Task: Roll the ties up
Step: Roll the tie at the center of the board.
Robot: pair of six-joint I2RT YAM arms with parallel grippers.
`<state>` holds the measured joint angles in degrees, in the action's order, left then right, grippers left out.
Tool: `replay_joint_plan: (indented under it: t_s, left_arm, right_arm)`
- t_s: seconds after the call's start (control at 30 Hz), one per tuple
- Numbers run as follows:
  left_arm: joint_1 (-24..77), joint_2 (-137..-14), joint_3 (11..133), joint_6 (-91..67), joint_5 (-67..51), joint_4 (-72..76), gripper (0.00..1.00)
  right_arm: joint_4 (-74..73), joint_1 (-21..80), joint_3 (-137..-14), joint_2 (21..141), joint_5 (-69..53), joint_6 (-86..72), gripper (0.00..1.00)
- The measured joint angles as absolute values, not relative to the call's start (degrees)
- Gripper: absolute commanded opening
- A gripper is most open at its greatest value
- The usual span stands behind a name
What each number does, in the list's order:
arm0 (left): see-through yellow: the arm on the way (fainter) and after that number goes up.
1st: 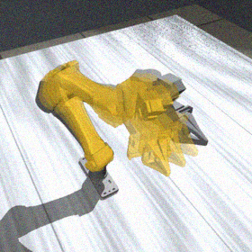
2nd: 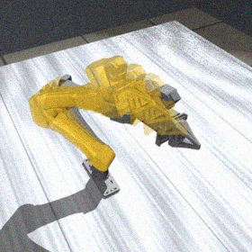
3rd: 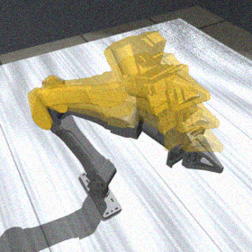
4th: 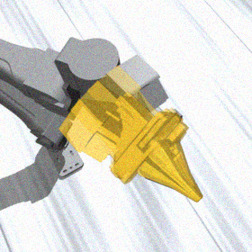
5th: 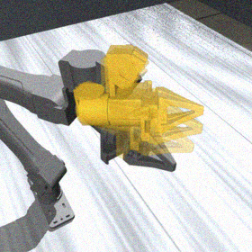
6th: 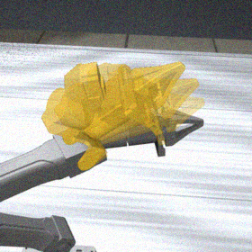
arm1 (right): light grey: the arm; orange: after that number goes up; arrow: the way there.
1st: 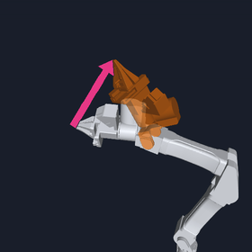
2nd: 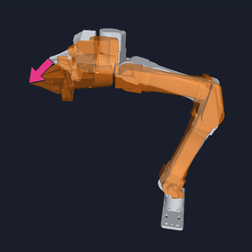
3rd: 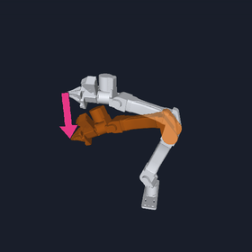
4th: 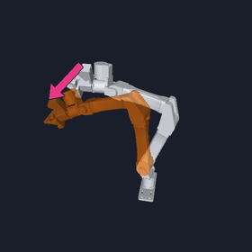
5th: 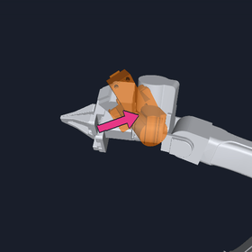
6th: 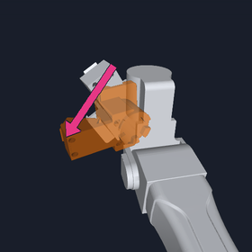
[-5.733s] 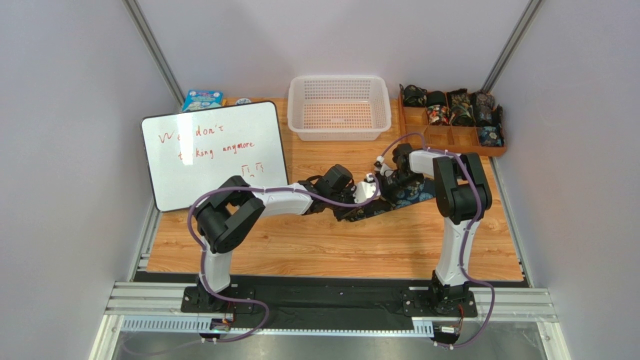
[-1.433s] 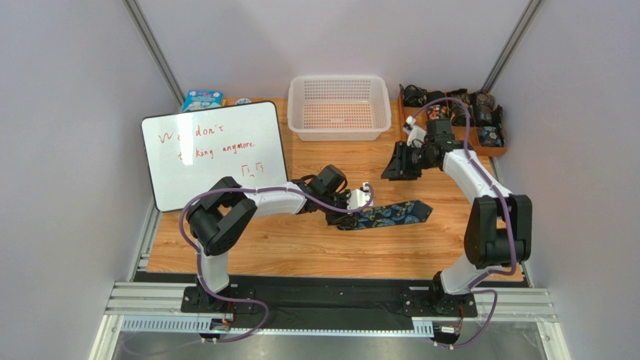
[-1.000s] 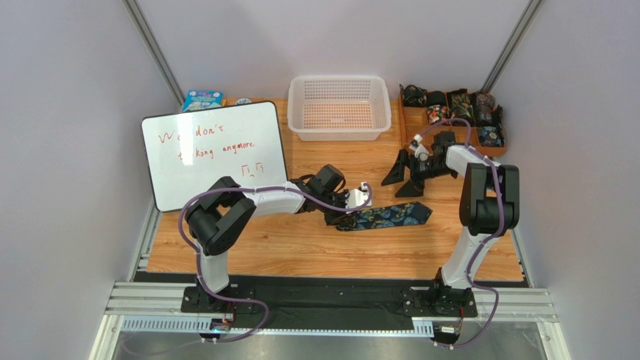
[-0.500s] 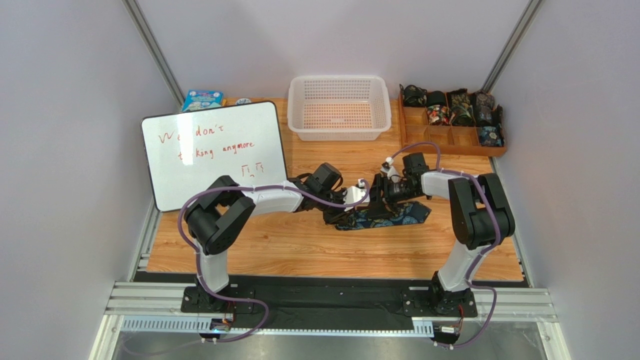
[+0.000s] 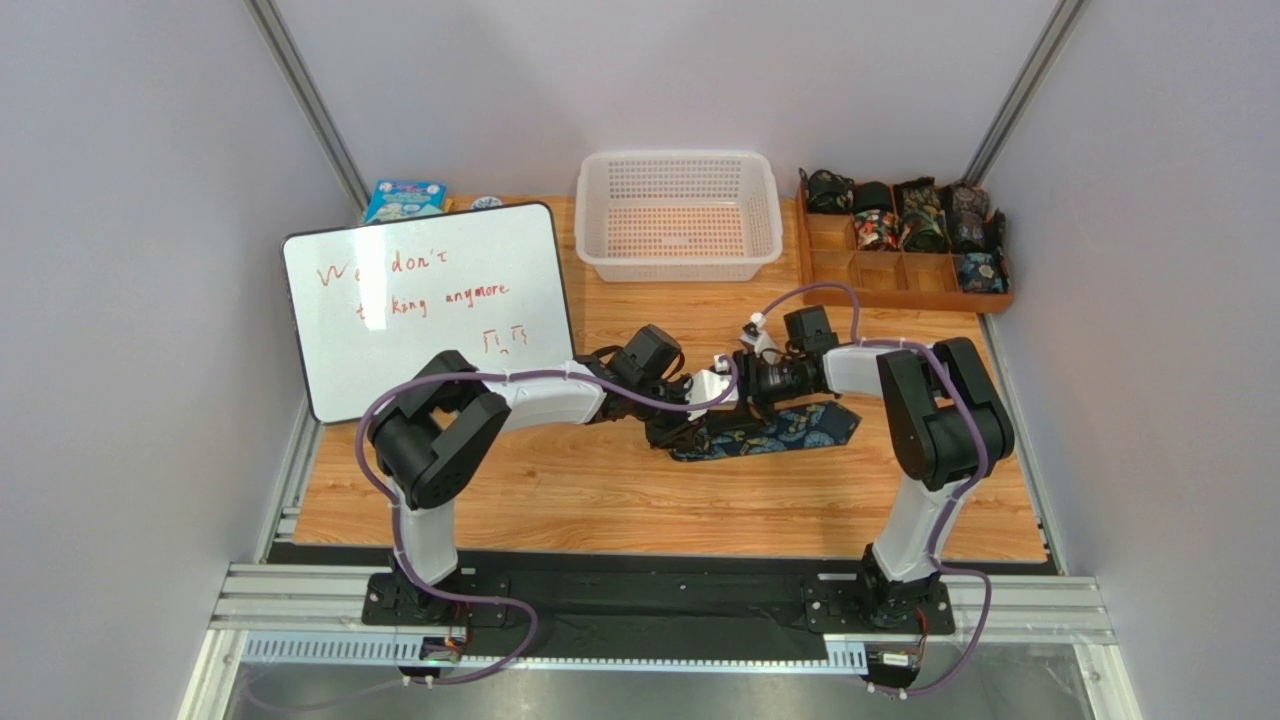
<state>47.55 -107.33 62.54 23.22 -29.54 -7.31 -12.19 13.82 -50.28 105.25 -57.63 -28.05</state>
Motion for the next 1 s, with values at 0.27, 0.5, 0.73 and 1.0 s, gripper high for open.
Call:
replay_joint_plan:
  t_s: [0.27, 0.5, 0.73, 1.0]
  left_arm:
    - [47.5, -107.3, 62.5, 22.8, -29.6, -7.5, 0.1]
    - [47.5, -107.3, 62.5, 22.6, -29.6, -7.5, 0.1]
    - [47.5, -107.3, 62.5, 22.4, -29.6, -7.5, 0.1]
    - [47.5, -107.3, 62.5, 22.4, -29.6, -7.7, 0.18]
  right_arm:
    - [-13.1, 13.9, -51.8, 107.3, -60.4, -26.5, 0.06]
    - [-18.3, 13.4, -53.5, 108.0, -61.0, -23.4, 0.45]
    - [-21.1, 13.9, -53.5, 107.6, -61.1, -22.5, 0.41]
    - [-20.1, 14.5, -53.6, 108.0, -62.0, -22.8, 0.03]
